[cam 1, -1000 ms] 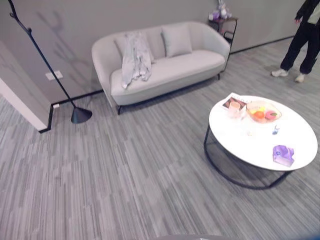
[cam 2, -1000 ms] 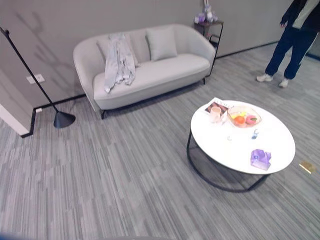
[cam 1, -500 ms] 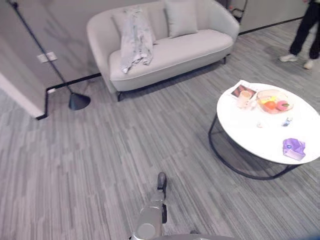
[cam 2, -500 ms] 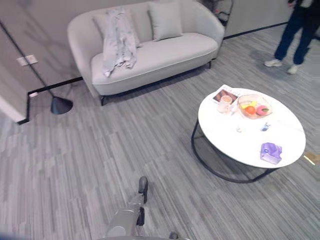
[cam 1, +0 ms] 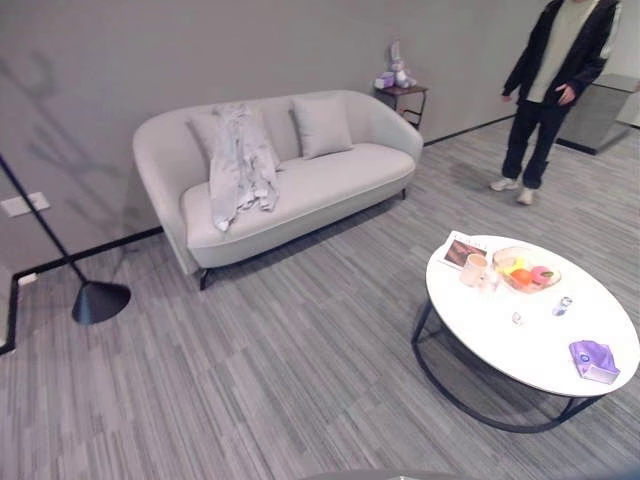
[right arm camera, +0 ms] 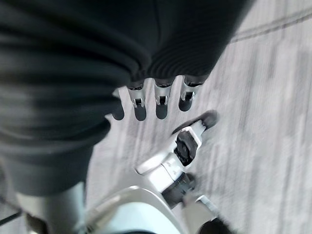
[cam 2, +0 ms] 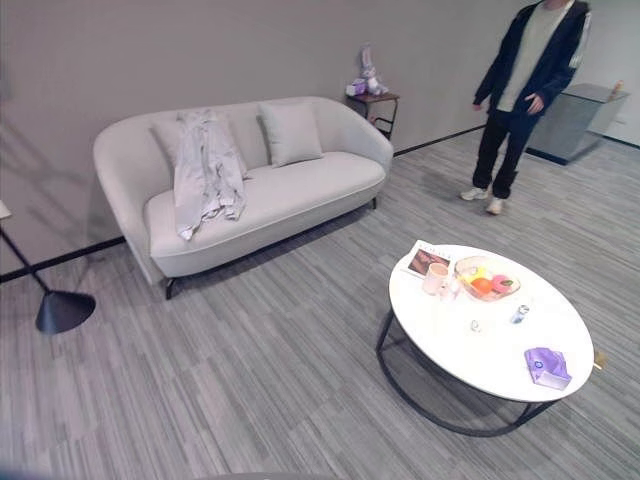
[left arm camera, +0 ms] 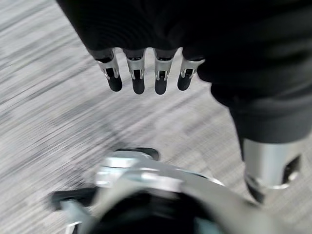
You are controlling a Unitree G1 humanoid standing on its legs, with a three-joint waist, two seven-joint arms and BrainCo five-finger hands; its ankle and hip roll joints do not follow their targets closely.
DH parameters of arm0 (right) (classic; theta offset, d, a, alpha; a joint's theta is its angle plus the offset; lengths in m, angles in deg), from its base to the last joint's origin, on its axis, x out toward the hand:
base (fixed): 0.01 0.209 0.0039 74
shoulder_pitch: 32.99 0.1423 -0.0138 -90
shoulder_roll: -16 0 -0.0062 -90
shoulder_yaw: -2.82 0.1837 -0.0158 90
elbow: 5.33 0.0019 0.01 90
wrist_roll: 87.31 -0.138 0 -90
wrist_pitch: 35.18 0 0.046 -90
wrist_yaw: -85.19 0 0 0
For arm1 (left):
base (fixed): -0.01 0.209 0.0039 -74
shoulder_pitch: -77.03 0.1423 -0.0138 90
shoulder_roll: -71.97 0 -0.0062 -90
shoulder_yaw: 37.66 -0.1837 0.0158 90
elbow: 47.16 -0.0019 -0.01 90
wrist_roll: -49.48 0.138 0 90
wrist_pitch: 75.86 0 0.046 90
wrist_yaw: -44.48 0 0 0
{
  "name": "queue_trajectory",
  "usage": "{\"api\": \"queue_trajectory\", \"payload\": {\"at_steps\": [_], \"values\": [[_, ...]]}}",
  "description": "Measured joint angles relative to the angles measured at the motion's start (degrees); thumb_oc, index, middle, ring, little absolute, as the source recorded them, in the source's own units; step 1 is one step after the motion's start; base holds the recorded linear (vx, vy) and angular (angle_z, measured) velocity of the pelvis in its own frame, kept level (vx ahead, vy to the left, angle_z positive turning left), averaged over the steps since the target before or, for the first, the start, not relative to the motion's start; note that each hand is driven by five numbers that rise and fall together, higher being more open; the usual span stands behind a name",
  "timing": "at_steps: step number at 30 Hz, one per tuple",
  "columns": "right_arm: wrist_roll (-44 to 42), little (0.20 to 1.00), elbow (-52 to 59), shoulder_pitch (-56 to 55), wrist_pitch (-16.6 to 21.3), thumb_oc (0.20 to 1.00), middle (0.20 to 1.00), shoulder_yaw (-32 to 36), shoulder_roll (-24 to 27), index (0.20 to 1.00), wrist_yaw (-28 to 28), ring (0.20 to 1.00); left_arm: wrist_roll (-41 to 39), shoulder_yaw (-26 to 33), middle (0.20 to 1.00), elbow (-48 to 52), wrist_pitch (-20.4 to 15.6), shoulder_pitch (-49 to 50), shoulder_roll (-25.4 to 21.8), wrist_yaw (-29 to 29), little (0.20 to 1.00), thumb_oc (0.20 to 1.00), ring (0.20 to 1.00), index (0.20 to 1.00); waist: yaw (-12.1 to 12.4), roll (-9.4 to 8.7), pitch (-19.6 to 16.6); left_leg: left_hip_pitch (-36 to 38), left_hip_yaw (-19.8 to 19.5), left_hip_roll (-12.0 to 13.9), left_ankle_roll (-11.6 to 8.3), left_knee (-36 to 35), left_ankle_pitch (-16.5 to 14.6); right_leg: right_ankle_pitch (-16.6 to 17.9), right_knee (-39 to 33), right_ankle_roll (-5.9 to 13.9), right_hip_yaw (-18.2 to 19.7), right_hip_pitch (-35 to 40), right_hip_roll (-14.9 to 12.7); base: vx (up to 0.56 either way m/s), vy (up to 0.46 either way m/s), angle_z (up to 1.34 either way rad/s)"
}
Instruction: Hang the clothes on the sofa on the clothes rack.
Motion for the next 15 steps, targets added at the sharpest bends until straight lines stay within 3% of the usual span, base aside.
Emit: {"api": "queue_trajectory", "payload": {"at_steps": [1,2,4,5,6,7,8,10,11,12,14,15], "values": [[-0.04,1.000,0.68,0.37,0.02,1.000,1.000,-0.37,-0.35,1.000,0.20,1.000,0.00,1.14,1.000,-0.88,0.02,-0.71,-0.68,0.16,1.000,1.000,1.000,1.000,-0.45,-0.30,0.34,-0.92,0.08,0.30,1.93,2.89,-0.39,1.03,-4.84,1.11,0.59,-0.67,-1.27,0.49,-0.124,0.35],[-0.02,1.000,1.73,0.17,-0.22,1.000,1.000,-0.88,-0.23,1.000,0.49,1.000,-0.03,2.00,1.000,-0.47,-0.38,-1.79,-0.72,0.34,1.000,1.000,1.000,1.000,-1.11,-0.99,0.81,-2.33,-0.55,-1.37,3.17,5.05,0.56,3.67,-12.48,3.82,0.55,-2.19,-4.29,0.50,-0.127,0.42],[-0.08,1.000,0.53,0.65,-0.41,1.000,1.000,-0.42,-0.23,1.000,0.59,1.000,-0.01,2.18,1.000,-0.52,-0.72,-1.44,-0.44,0.43,1.000,1.000,1.000,1.000,-1.10,-0.72,1.02,0.75,-1.41,-2.15,3.06,1.48,0.54,9.21,-23.39,4.01,-0.22,-3.42,-6.14,0.47,-0.121,0.35],[-0.09,1.000,-0.48,1.33,-0.34,1.000,1.000,0.05,0.22,1.000,0.90,1.000,-0.01,2.18,1.000,-0.82,-0.68,-1.33,-0.25,0.47,1.000,1.000,1.000,1.000,-1.09,0.25,1.55,2.69,-2.15,-2.08,3.16,-0.12,0.38,12.43,-24.75,4.18,-1.10,-5.02,-6.48,0.43,-0.105,0.29],[-0.05,1.000,-0.45,1.35,-0.55,1.000,1.000,0.85,0.45,1.000,1.48,1.000,-0.01,2.25,1.000,-0.95,-0.69,-0.79,-0.41,0.51,1.000,1.000,1.000,1.000,-1.03,-0.03,1.66,3.33,-2.16,-2.08,3.21,-0.78,0.36,15.31,-24.74,4.65,-0.98,-6.91,-6.68,0.30,-0.065,0.28],[-0.06,1.000,-1.03,1.85,-0.76,1.000,1.000,2.23,0.44,1.000,2.82,1.000,-0.01,5.25,1.000,-1.10,-0.65,0.66,-0.81,0.50,1.000,1.000,1.000,1.000,-1.34,-0.02,1.93,2.64,-2.16,-2.34,4.29,1.34,-0.45,19.73,-24.76,5.85,-0.92,-11.53,-7.59,0.51,-0.144,0.16],[-0.09,1.000,-1.22,2.77,-0.86,1.000,1.000,2.60,-0.11,1.000,3.48,1.000,-0.02,6.09,1.000,-1.58,-0.55,1.16,-0.52,0.52,1.000,1.000,1.000,1.000,-1.36,-0.02,2.77,2.08,-2.27,-2.46,5.62,2.88,-1.31,21.55,-24.72,6.65,-1.09,-13.26,-8.03,0.80,-0.267,0.22],[-0.02,1.000,-1.51,2.28,-1.41,1.000,1.000,3.76,-0.53,1.000,4.07,1.000,0.00,6.06,1.000,-2.38,-0.01,4.07,-0.46,1.13,1.000,1.000,1.000,1.000,-2.62,-0.01,3.09,3.27,-5.37,-2.76,5.12,4.86,-4.50,21.12,-24.29,6.16,-0.87,-16.12,-9.73,0.62,-0.211,0.63],[-0.01,1.000,-1.51,1.95,-1.59,1.000,1.000,4.35,-0.68,1.000,4.16,1.000,-0.01,6.08,1.000,-2.36,-0.04,4.61,-0.52,1.31,1.000,1.000,1.000,1.000,-3.16,-0.08,3.08,3.23,-7.07,-3.16,3.14,5.33,-5.82,20.56,-23.61,7.00,-0.35,-16.85,-10.93,0.19,-0.080,1.03],[0.02,1.000,-1.75,1.97,-2.04,1.000,1.000,3.81,-0.18,1.000,4.51,1.000,0.00,5.89,1.000,-2.15,-0.12,5.36,0.34,1.43,1.000,1.000,1.000,1.000,-3.18,1.41,3.53,4.82,-7.38,-2.19,7.02,4.58,-5.36,20.85,-22.27,6.15,-0.32,-17.89,-11.11,0.58,-0.295,0.83],[0.17,1.000,-2.55,2.19,-2.75,1.000,1.000,3.37,-0.27,1.000,4.53,1.000,-0.02,6.12,1.000,-3.34,0.35,6.35,0.30,1.63,1.000,1.000,1.000,1.000,-3.56,1.08,3.44,7.77,-11.31,-2.02,5.47,3.71,-7.10,20.34,-21.45,4.66,1.01,-16.42,-10.98,0.79,-0.407,0.86],[0.75,1.000,-2.62,2.28,-2.77,1.000,1.000,1.72,-0.57,1.000,4.49,1.000,-0.03,6.35,1.000,-3.44,0.37,6.75,0.13,1.89,1.000,1.000,1.000,1.000,-4.05,1.20,3.08,9.54,-13.07,-1.22,4.67,3.65,-8.62,20.45,-17.31,4.61,1.05,-16.16,-10.17,0.65,-0.309,0.90]]}}
